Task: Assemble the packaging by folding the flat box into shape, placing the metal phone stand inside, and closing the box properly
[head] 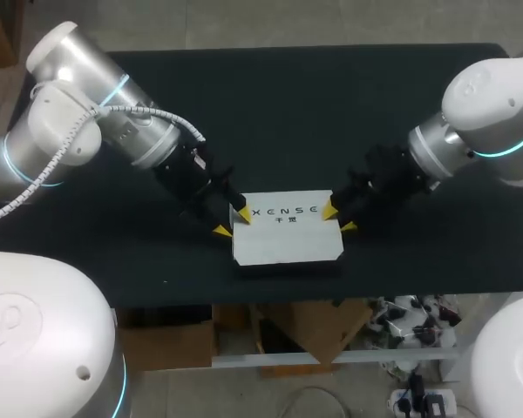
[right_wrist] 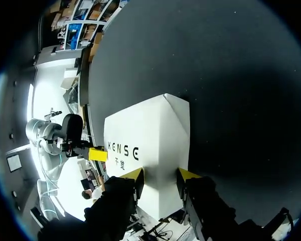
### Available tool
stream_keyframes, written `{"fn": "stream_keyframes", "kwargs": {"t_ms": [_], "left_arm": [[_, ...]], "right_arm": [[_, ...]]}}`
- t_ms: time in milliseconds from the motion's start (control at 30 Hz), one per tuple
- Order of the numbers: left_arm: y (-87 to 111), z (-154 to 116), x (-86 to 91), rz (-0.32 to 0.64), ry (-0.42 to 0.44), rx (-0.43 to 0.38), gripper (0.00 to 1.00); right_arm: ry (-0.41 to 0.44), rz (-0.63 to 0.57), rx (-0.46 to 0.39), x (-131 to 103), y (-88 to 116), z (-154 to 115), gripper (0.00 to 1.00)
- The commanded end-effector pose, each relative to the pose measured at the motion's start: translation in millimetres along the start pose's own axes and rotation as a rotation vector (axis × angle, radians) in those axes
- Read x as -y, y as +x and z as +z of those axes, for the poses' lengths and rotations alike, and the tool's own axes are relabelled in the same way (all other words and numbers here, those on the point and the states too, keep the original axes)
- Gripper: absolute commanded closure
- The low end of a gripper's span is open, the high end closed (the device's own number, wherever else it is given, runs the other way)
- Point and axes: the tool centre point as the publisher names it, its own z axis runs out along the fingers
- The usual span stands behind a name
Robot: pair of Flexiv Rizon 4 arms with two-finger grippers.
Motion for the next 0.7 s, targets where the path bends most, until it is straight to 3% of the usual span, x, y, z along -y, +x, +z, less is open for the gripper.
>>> {"fn": "stream_keyframes", "kwargs": {"t_ms": [33,467,700], "left_arm": [[11.5,7.6,-3.9,0.004,0.017,0.012,0.53],[1.6,17.8,-1.5,0.063,0.051,0.041,0.52],[-3.8,20.9,-0.8,0.094,0.112,0.067,0.51]], "right_arm": [[-0.007,0.003,0.007,2.4,8.7,11.2,0.56],[-0.017,0.02,0.034,2.5,1.7,13.9,0.56],[-0.023,0.019,0.051,4.1,-3.4,19.4,0.56]]}}
